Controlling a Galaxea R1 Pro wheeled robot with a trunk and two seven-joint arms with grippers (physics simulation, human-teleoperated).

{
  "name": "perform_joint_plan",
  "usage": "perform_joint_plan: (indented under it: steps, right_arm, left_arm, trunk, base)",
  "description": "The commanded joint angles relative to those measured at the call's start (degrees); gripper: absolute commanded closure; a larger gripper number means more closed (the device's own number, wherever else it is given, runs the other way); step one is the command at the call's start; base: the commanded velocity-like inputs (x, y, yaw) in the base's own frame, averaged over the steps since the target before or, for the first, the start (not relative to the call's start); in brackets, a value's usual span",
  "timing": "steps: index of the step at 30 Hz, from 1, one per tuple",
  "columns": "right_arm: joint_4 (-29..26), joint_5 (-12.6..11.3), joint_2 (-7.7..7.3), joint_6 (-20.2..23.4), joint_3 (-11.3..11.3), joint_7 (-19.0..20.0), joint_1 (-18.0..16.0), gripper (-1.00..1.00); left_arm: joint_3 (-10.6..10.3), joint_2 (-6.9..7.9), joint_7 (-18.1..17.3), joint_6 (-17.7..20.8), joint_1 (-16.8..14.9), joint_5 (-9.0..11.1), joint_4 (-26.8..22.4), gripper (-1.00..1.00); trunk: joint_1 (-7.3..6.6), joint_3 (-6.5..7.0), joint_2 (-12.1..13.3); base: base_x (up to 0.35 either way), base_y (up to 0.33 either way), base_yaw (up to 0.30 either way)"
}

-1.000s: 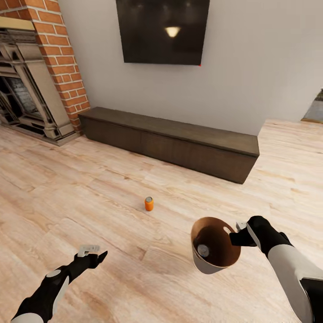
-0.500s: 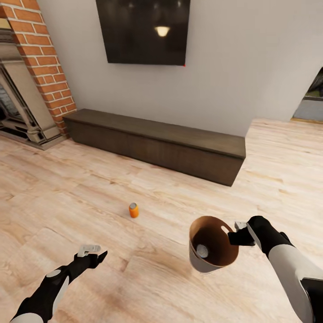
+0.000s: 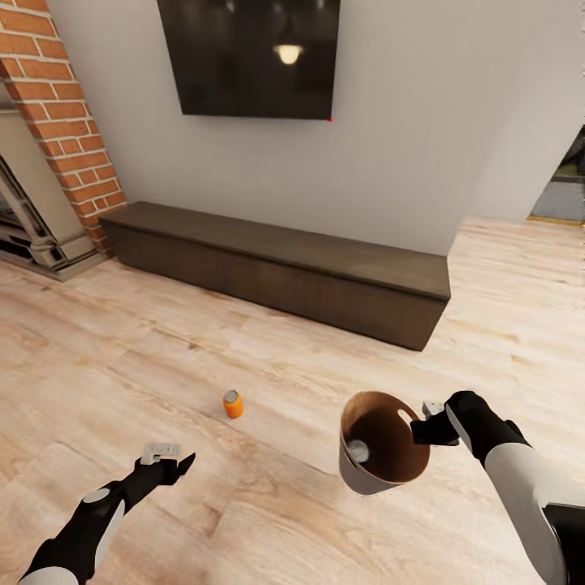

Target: Put the three can of soda from the living room inside the tash can in the kitchen.

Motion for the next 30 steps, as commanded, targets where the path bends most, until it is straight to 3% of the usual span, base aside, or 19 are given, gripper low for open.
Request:
perform_joint_plan:
  steps: [1,10,15,18,30]
  right_arm:
    - [0.0,-0.99,0.0,0.22,-0.13,0.24,-0.03,1.0]
    - [0.42,-1.03,-0.26,0.31,-0.16,-0.06,0.29,1.0]
    - [0.58,-1.07,-0.68,0.04,-0.38,-0.14,3.04,1.0]
    - [0.05,-1.18,-0.7,-0.11,-0.27,0.06,5.73,1.0]
    - [-0.36,-1.07,-0.92,-0.16,-0.22,0.15,6.71,1.0]
  left_arm:
    - [0.0,0.0,-0.03,-0.02,0.0,0.01,0.0,-1.0]
    - [0.0,0.0,-0.08,-0.08,0.0,0.0,0.0,-1.0]
    - [0.0,-0.07,-0.05,-0.14,0.0,0.04,0.05,-1.0]
    - [0.0,-0.08,-0.06,-0.17,0.0,0.27,0.02,-1.0]
    - [0.0,-0.06,-0.13,-0.07,0.0,0.28,0.04,-1.0]
  trunk:
    - [0.0,-0.03,0.0]
    - [0.0,-0.45,0.0]
    - [0.0,-0.76,0.0]
    - [0.0,-0.86,0.0]
    - [0.0,-0.91,0.0]
  base:
    - [0.324,0.0,-0.159]
    - [0.324,0.0,-0.188]
    - [0.312,0.0,-0.145]
    - [0.128,0.0,-0.047]
    - [0.246,0.0,-0.007]
